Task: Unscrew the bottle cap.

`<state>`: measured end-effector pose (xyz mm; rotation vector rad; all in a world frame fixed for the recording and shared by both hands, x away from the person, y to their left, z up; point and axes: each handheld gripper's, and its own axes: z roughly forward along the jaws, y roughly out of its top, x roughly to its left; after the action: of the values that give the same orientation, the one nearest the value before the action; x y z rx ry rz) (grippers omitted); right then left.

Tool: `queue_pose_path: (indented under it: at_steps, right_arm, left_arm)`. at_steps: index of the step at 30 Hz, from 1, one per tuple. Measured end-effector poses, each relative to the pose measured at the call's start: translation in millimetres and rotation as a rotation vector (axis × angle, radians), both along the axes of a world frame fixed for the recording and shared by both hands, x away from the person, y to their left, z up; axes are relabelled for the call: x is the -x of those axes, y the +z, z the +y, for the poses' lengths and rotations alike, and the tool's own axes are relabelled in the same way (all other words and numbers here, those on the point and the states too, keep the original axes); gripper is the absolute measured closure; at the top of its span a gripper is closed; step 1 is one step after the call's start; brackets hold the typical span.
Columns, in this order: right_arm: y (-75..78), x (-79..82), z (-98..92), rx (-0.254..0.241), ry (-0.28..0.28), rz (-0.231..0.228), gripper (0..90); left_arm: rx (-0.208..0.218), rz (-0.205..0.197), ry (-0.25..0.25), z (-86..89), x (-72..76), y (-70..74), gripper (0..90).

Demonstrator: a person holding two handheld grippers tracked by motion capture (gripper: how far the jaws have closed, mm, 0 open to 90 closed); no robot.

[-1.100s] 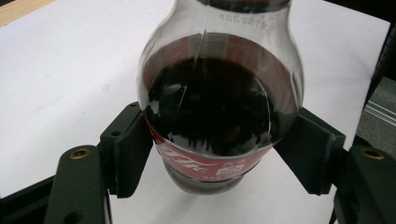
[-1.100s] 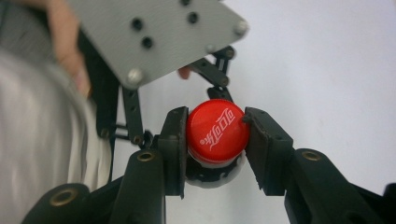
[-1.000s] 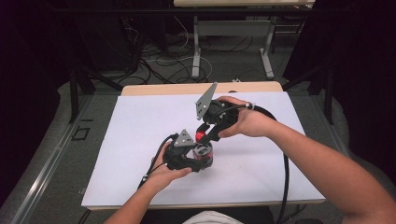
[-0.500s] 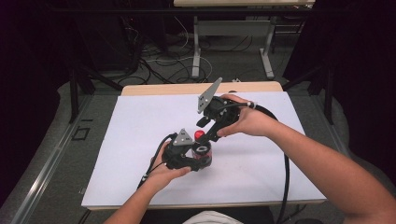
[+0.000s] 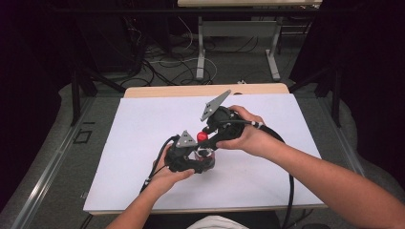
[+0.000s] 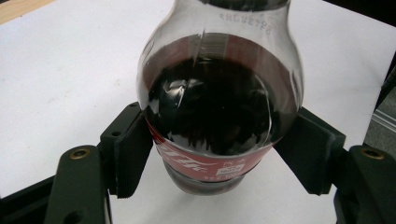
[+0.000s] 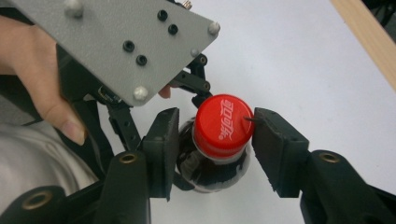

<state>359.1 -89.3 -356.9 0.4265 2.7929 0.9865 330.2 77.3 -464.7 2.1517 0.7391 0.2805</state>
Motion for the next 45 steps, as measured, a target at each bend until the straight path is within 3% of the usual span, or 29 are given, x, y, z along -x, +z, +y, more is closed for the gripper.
queue_pose_path:
  at_steps: [8,9,13,14,15,18,20,22,23,26,28,29,30,31,32,34,36,38,41,44,45]
  right_arm:
    - [-3.9,-2.5,7.8,0.004,0.029,-0.004,52.8]
    - [-3.8,-2.7,8.5,0.005,0.032,0.005,53.7]
    - [-2.0,-7.1,9.0,0.035,0.068,0.006,60.7]
    - [-0.8,-13.3,7.7,0.040,0.137,0.033,60.9]
    - [-0.8,-13.3,7.7,0.040,0.137,0.033,60.9]
    - [1.4,-24.4,4.5,0.056,0.226,0.072,61.3]
    - [1.9,-30.1,3.3,0.058,0.306,0.073,61.4]
    - [2.5,-34.6,1.0,0.061,0.402,0.079,61.5]
    - [2.5,-34.6,1.0,0.061,0.402,0.079,61.5]
    - [0.9,-38.2,-1.0,0.048,0.489,0.065,61.3]
    - [0.3,-36.9,-1.4,0.056,0.472,0.068,59.8]
    - [0.0,-35.9,-1.0,0.049,0.453,0.061,52.3]
    - [2.1,-31.4,-1.4,0.039,0.379,0.056,40.6]
    - [2.1,-31.4,-1.4,0.039,0.379,0.056,40.6]
    - [4.0,-29.0,-1.9,0.032,0.341,0.047,39.0]
    - [8.9,-19.9,-3.7,0.026,0.221,0.024,39.9]
    - [9.6,-16.3,-4.0,0.025,0.205,0.017,41.2]
    - [9.4,-8.8,-3.8,0.027,0.136,-0.001,44.3]
    - [5.9,-0.1,-1.2,0.033,0.084,-0.023,46.1]
    - [3.2,2.0,1.5,0.019,0.059,-0.027,48.0]
    - [2.5,1.7,2.6,0.015,0.064,-0.040,49.7]
  left_arm:
    - [-0.001,0.000,-0.013,-2.9,2.0,0.2,31.0]
    - [-0.015,-0.003,-0.023,-2.3,1.7,0.6,31.1]
    - [-0.006,-0.005,-0.017,-4.3,3.0,-0.2,31.1]
    - [-0.007,-0.007,-0.021,-4.5,3.3,-0.2,31.1]
    - [-0.003,0.002,-0.023,-5.1,4.0,-0.3,31.1]
    - [0.005,0.012,-0.034,-6.3,5.3,-0.5,31.1]
    - [-0.009,0.024,-0.058,-5.5,5.2,1.4,31.1]
    - [0.004,0.000,-0.049,-7.6,5.8,0.1,31.1]
    - [0.001,0.001,-0.054,-7.9,6.1,0.3,31.1]
    - [-0.015,0.013,-0.070,-8.5,6.6,1.1,31.1]
    - [-0.003,0.007,-0.057,-9.4,6.7,-0.7,31.1]
    - [-0.003,0.004,-0.053,-9.0,5.9,-0.8,31.1]
    - [-0.008,0.002,-0.053,-8.2,5.1,-0.5,31.1]
    - [-0.008,0.004,-0.041,-7.5,5.1,-0.4,31.1]
    - [-0.009,0.006,-0.039,-6.2,4.0,-0.2,31.1]
    - [-0.010,0.011,-0.023,-4.4,3.1,0.0,31.1]
    - [-0.014,0.001,-0.009,-2.9,1.5,0.1,31.2]
    - [-0.011,0.008,-0.006,-1.8,0.5,-0.1,31.2]
    - [-0.021,0.007,-0.011,-1.4,0.2,-0.1,31.3]
    - [-0.027,0.017,-0.030,-1.2,1.1,2.0,31.5]
    - [-0.017,0.002,-0.022,-2.4,1.6,1.1,31.5]
